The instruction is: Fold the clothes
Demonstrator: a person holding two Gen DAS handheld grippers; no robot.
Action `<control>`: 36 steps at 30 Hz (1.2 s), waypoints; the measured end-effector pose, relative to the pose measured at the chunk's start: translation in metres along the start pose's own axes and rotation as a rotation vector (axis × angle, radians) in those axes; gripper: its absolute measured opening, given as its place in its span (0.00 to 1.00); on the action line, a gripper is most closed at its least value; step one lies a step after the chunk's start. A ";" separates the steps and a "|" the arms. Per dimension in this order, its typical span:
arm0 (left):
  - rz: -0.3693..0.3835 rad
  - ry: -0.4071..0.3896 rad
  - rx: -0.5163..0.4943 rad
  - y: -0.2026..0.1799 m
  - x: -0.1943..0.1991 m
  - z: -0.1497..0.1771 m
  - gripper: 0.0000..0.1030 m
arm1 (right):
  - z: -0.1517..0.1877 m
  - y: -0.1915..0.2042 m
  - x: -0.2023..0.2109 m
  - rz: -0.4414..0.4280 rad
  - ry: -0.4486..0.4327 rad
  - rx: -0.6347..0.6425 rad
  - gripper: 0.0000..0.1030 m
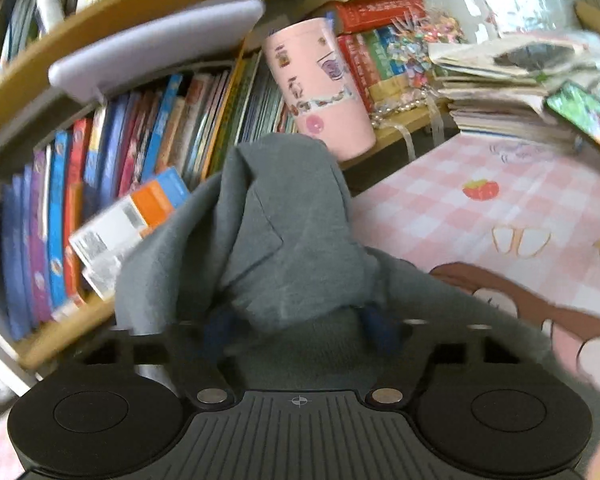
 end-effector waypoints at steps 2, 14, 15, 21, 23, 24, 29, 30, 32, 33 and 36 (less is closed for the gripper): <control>0.013 -0.009 0.070 0.018 0.008 -0.006 0.26 | 0.000 0.001 0.001 -0.013 -0.005 0.002 0.99; 0.264 -0.331 0.266 0.053 0.186 -0.065 0.16 | 0.037 0.059 0.003 -0.007 -0.041 0.482 0.99; 0.306 -0.362 0.244 0.042 0.204 -0.067 0.16 | 0.040 0.064 0.005 -0.006 -0.060 0.524 0.99; 0.358 -0.378 0.166 0.001 0.242 -0.054 0.17 | 0.051 0.084 0.020 -0.033 -0.183 0.687 0.98; 0.303 -0.356 0.141 0.000 0.238 -0.046 0.18 | 0.053 0.086 0.021 -0.034 -0.190 0.707 0.90; 0.277 -0.349 0.137 0.003 0.236 -0.042 0.20 | 0.054 0.086 0.022 -0.042 -0.186 0.707 0.75; 0.146 -0.341 0.104 0.024 0.232 -0.027 0.39 | 0.049 0.082 0.026 -0.062 -0.160 0.661 0.35; 0.117 -0.340 0.099 0.027 0.233 -0.024 0.54 | 0.048 0.082 0.026 -0.060 -0.156 0.654 0.32; 0.075 -0.340 0.092 0.033 0.233 -0.019 0.68 | 0.047 0.080 0.026 -0.053 -0.145 0.639 0.27; 0.081 -0.340 0.091 0.033 0.234 -0.016 0.68 | 0.047 0.079 0.025 -0.048 -0.140 0.628 0.26; 0.104 -0.334 0.091 0.031 0.234 -0.006 0.69 | 0.042 0.071 0.023 -0.029 -0.133 0.573 0.26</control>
Point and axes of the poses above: each gripper's, at about its wrist camera, not at the fingertips, and x roughly against the way its jaws point, y to its left, z to its underside, the point moved 8 cm from there along -x, roughly the way its jaws point, and after that the axes turned 6 degrees about z, right-handed, at the moved point
